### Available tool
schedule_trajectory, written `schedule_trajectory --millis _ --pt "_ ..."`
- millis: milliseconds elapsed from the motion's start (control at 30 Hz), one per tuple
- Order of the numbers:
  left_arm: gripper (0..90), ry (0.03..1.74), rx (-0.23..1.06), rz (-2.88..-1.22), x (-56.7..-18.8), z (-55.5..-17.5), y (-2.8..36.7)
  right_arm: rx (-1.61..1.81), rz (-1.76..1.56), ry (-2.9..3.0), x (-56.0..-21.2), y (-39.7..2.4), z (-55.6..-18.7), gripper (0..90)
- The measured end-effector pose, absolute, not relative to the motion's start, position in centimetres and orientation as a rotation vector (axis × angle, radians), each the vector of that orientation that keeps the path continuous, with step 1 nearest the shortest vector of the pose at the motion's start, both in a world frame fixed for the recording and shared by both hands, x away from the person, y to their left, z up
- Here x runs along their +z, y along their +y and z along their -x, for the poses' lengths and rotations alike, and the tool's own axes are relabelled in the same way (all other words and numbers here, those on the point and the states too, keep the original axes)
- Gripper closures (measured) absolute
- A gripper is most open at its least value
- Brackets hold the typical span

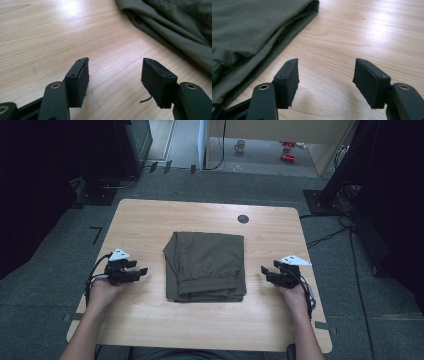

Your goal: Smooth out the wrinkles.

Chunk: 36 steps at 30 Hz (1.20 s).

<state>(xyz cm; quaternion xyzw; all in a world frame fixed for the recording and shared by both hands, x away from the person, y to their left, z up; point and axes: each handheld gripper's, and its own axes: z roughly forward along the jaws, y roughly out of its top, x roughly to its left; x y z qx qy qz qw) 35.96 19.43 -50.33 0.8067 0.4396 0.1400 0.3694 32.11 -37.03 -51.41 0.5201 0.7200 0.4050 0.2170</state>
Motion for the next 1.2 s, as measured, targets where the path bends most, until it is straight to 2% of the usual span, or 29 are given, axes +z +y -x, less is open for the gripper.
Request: schedule_trajectory --millis 467,667,933,1200 --pt "37.0 1.121 0.477 -2.107 -51.2 -36.0 20.4 1.013 -1.473 2.010 -52.2 -37.8 -32.6 32.1" --pt "33.6 1.111 0.498 -2.068 -51.6 -36.0 20.9 0.955 -1.446 2.061 -52.4 -37.4 -32.8 25.4" --pt "27.9 1.140 0.508 -2.067 -51.7 -35.9 20.5 0.949 -1.449 2.067 -52.4 -37.2 -32.9 22.2" --pt "26.6 1.155 0.513 -2.061 -51.7 -35.9 20.4 0.946 -1.452 2.066 -52.4 -37.0 -32.9 20.2"
